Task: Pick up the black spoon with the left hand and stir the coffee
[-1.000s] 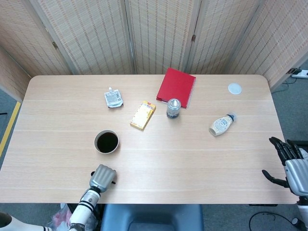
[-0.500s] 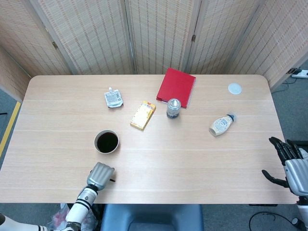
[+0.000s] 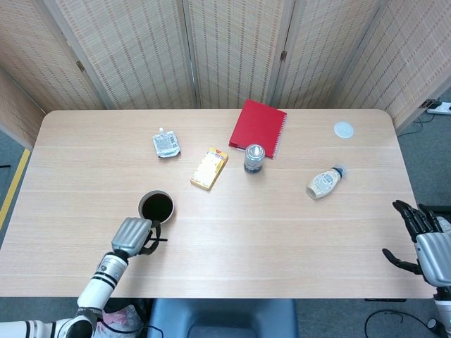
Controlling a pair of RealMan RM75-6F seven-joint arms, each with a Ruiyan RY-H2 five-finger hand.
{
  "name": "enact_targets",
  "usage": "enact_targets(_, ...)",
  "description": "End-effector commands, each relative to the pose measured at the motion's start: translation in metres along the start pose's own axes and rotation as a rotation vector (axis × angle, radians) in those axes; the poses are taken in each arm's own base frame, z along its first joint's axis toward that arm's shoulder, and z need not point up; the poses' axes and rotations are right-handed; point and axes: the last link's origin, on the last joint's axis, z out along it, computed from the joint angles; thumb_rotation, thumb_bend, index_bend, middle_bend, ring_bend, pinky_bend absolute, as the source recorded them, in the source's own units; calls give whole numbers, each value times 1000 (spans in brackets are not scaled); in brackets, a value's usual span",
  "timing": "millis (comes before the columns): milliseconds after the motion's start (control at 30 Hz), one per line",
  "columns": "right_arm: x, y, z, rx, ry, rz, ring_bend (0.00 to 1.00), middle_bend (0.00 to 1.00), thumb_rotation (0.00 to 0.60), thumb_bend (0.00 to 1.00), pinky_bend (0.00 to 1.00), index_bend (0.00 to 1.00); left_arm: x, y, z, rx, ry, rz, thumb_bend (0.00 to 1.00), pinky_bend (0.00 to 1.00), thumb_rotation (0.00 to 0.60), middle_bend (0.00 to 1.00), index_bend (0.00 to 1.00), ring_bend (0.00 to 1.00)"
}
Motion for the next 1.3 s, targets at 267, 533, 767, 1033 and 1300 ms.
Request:
enact_targets(267, 1, -1, 1, 2, 2, 0, 158, 94, 600, 127, 79, 0, 50, 2, 14, -108, 123, -331, 516, 1000, 600, 912, 613, 904)
enact_targets(533, 3, 0, -1, -4, 6, 0, 158, 94, 600, 126, 79, 0, 40, 8, 47, -100, 115, -408, 516, 1000, 600, 914, 617, 904)
enact_targets(767, 4, 1, -2, -10, 9, 0, 158, 94, 600, 127, 79, 0, 21, 7, 68, -65, 122, -398, 516, 1000, 600, 917, 619, 907)
enact_targets(1033, 5, 1, -4, -16, 10, -1, 158, 94, 600, 127, 79, 0, 5, -3, 87, -5, 142, -396, 516, 1000, 600, 917, 627, 907)
enact_targets(1300, 5, 0, -3, -15, 11, -3, 158, 94, 600, 127, 79, 0, -2, -16, 96, 44, 161, -385, 516, 1000, 600, 918, 641, 909)
